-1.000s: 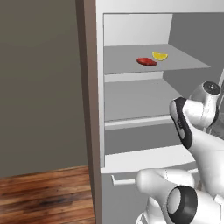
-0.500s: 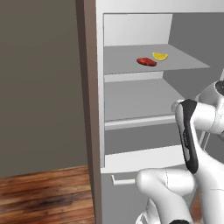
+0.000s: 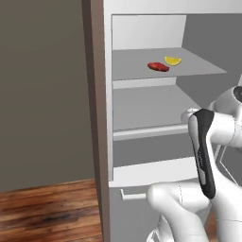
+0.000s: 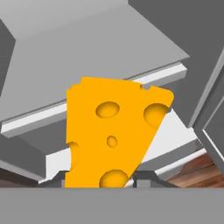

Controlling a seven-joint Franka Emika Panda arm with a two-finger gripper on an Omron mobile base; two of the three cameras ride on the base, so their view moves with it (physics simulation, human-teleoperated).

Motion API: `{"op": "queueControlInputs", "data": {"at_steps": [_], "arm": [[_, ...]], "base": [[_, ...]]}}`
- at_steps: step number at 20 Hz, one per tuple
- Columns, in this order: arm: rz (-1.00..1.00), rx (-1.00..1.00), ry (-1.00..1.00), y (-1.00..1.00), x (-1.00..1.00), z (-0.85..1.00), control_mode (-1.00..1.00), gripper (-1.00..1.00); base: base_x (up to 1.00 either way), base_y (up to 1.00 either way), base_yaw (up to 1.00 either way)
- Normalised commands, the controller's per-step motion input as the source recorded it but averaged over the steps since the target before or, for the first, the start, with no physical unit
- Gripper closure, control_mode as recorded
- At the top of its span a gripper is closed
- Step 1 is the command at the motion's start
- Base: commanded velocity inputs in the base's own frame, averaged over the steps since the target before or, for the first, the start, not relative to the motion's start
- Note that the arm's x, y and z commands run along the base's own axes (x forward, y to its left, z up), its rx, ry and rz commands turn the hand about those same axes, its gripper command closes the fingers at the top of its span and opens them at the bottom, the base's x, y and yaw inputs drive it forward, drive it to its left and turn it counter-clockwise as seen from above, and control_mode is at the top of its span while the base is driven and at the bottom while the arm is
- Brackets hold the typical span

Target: Take the cheese, steak, and lemon wedge from the fridge and place them on the plate on the dining counter to create an appetizer plate.

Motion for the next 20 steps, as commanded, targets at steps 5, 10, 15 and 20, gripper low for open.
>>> {"op": "queueControlInputs", "data": {"at_steps": [5,10,15,20], "arm": [[0.01,0.00,0.00,0.28,-0.18,0.00,-1.00,1.00],[0.00,0.00,0.00,0.00,0.00,0.00,1.00,1.00],[0.00,0.00,0.00,0.00,0.00,0.00,1.00,1.00],[0.00,0.00,0.00,0.00,0.00,0.00,1.00,1.00]], "base": [[0.00,0.00,0.00],[-0.37,0.20,0.00],[-0.62,0.22,0.00],[-0.82,0.15,0.00]]}}
